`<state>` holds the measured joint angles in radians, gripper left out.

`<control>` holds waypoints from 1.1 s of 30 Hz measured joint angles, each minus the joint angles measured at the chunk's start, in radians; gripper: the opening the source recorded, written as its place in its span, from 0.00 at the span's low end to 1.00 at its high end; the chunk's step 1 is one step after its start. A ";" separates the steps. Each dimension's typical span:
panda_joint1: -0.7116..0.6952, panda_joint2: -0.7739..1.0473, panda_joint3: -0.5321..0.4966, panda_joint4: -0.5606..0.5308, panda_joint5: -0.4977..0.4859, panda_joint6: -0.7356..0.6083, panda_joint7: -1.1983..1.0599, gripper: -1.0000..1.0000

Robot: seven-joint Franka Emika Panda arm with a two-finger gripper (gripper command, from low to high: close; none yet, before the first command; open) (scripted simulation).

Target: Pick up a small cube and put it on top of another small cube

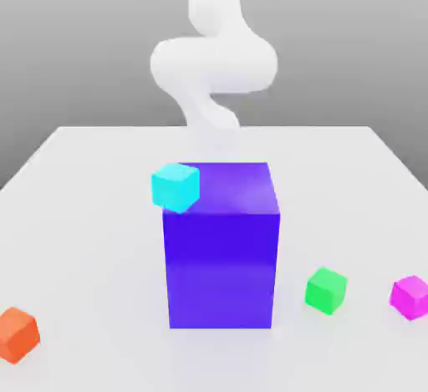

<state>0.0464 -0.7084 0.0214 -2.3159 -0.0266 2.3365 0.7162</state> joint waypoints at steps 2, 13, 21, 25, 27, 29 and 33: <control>0.039 0.078 0.018 -0.013 -0.021 0.031 -0.072 0.50; 0.223 0.479 0.116 -0.083 -0.103 0.190 -0.465 0.50; 0.368 0.766 0.200 -0.134 -0.138 0.308 -0.766 0.50; 0.395 0.910 0.259 -0.160 -0.157 0.367 -0.916 0.50; 0.414 0.983 0.266 -0.161 -0.186 0.407 -0.944 0.50; 0.443 1.056 0.235 -0.148 -0.228 0.458 -0.924 0.50; 0.493 1.149 0.176 -0.127 -0.282 0.528 -0.887 0.00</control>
<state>0.5394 0.4402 0.1975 -2.4434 -0.3082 2.8645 -0.1707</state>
